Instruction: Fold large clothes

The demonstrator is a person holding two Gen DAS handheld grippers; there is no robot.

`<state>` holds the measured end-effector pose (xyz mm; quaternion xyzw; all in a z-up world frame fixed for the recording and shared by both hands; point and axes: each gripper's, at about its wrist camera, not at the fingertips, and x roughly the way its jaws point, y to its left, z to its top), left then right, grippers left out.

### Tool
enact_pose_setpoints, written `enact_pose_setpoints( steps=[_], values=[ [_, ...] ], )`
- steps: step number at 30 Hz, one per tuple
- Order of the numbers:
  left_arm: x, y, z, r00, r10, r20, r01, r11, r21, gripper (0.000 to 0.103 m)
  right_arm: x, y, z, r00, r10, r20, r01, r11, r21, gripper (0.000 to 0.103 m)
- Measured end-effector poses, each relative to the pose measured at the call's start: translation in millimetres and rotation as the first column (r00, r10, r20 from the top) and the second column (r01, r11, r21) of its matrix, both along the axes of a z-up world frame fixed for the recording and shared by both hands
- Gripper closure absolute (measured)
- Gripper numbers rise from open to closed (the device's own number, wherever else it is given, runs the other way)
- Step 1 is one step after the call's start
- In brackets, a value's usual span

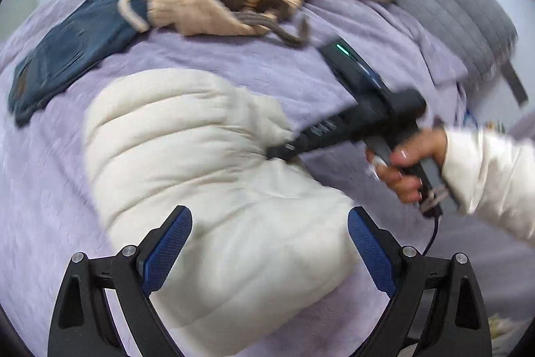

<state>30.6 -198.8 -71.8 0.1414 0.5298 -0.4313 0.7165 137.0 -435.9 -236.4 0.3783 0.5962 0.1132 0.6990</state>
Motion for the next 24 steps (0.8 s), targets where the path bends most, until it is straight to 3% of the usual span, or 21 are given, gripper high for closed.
enact_pose_setpoints(
  steps=[3,5,7,9,13,15,19,22,23,24],
  values=[
    [44,38,-4,0.975,0.194,-0.11,-0.199,0.98,-0.031,0.008,-4,-5,-8,1.0,-0.019,-0.008,0.02,1.0,0.022,0.097],
    [76,65,-21,0.923,0.297,-0.246,-0.32,0.946,-0.058,0.008,-6,-6,-10,1.0,-0.018,-0.006,0.018,1.0,0.023,0.097],
    [99,88,-49,0.838,0.327,-0.436,-0.403,0.911,-0.092,0.008,-8,-6,-12,1.0,-0.016,-0.004,0.016,1.0,0.024,0.097],
    [112,101,-78,0.765,0.346,-0.542,-0.46,0.884,-0.085,0.008,-9,-7,-13,1.0,-0.019,-0.005,0.019,0.999,0.03,0.097],
    [117,97,-115,0.709,0.303,-0.636,-0.459,0.884,-0.09,0.008,-8,-7,-16,1.0,-0.026,-0.009,0.026,0.999,0.04,0.097],
    [114,84,-126,0.71,0.285,-0.644,-0.435,0.897,-0.084,0.008,-9,-9,-18,1.0,-0.028,-0.01,0.029,0.999,0.041,0.097],
    [103,56,-135,0.773,0.288,-0.566,-0.364,0.931,-0.023,0.003,-10,-12,-17,0.999,-0.042,-0.02,0.043,0.998,0.045,0.097],
    [99,44,-137,0.799,0.298,-0.523,-0.346,0.938,0.006,0.002,-14,-12,-6,0.999,-0.038,-0.016,0.038,0.999,0.004,0.093],
    [98,42,-137,0.802,0.304,-0.513,-0.348,0.937,0.012,0.002,-16,-13,0,0.999,-0.036,-0.009,0.036,0.999,-0.018,0.09],
    [97,41,-137,0.804,0.31,-0.507,-0.351,0.936,0.016,0.002,-20,-14,6,0.999,-0.039,0.0,0.039,0.999,-0.038,0.077]
  ],
)
